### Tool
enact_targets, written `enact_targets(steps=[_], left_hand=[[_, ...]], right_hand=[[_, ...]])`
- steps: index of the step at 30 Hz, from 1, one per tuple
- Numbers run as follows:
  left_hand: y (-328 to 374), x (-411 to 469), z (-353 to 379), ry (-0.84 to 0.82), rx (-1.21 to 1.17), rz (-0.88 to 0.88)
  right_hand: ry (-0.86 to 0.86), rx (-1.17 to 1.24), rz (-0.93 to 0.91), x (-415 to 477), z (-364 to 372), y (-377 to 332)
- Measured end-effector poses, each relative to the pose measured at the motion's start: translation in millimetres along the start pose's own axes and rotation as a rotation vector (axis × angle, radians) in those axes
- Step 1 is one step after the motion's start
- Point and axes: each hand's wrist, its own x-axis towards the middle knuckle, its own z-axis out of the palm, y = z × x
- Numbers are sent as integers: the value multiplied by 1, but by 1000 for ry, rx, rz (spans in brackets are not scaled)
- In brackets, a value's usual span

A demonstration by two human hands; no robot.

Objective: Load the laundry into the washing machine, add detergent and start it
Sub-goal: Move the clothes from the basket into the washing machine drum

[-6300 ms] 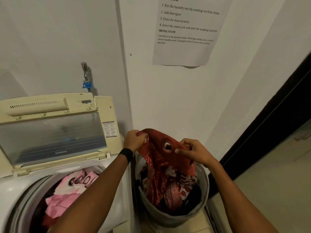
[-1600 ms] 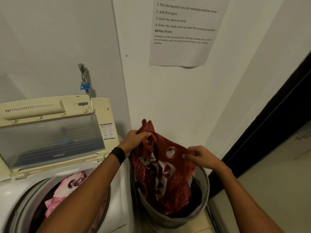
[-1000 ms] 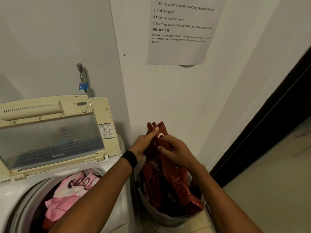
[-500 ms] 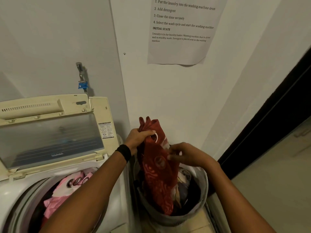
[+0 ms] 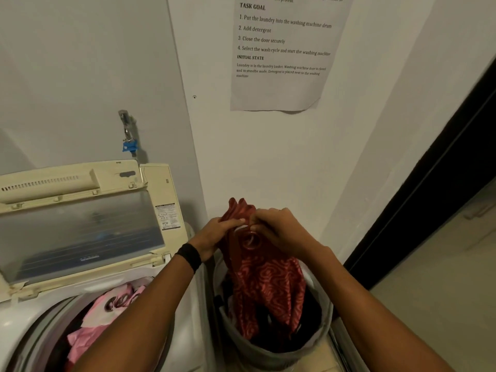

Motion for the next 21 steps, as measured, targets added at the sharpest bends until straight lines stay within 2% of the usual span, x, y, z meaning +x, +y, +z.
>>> enact_targets(steps=[2, 4, 9, 12, 16, 21], left_hand=[[1, -1, 0, -7, 30, -12], [2, -3, 4, -37, 44, -19], [0, -6, 13, -52, -128, -17], [7, -11, 19, -89, -213, -2], [7, -11, 18, -117, -250, 16], [3, -4, 5, -166, -112, 7]], right_hand=[[10, -31, -52, 1, 5, -5], [31, -165, -55, 1, 15, -5], [135, -413, 30, 1, 34, 4], [198, -401, 98, 5, 39, 5], [217, -342, 97, 9, 45, -1], [242, -388, 105, 13, 44, -4]])
